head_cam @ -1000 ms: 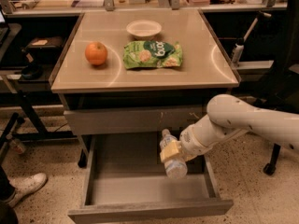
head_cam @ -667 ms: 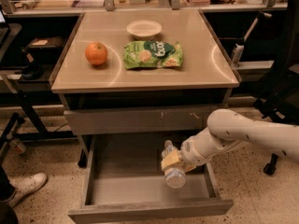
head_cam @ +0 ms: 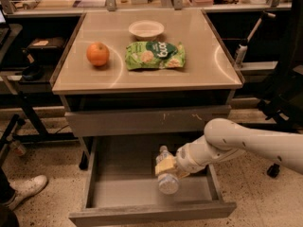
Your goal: Place blue plastic bottle into middle drawer
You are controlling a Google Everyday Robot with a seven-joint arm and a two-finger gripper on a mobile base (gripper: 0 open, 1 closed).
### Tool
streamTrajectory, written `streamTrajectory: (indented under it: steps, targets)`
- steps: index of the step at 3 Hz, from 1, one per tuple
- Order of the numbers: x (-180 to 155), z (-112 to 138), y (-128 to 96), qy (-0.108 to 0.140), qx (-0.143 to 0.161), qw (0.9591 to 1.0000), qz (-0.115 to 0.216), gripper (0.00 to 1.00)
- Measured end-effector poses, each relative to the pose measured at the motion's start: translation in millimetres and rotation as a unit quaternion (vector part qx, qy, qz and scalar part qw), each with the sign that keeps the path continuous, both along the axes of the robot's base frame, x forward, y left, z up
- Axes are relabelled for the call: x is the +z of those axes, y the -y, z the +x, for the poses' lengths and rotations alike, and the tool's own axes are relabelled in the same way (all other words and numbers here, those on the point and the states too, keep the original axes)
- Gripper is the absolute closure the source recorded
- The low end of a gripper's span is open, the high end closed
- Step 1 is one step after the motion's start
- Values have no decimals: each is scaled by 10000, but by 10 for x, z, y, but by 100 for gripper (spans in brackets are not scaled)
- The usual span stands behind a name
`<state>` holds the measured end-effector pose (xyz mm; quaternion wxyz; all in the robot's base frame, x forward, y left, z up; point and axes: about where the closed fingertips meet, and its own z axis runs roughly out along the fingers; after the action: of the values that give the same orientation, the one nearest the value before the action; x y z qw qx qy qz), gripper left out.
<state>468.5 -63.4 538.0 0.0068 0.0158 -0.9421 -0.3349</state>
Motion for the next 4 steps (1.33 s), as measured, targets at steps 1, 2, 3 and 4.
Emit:
streamTrajectory:
  steps: [1,2,3,4]
  targets:
    - [-141,12,-341,-2,-81,9991,411,100]
    - [-235,-18,-688,-120,21,9968,789,100]
    - [-256,-34,-738,-153,42,9963,839,100]
    - [-334,-16,-755,-128,-28,9965,827,100]
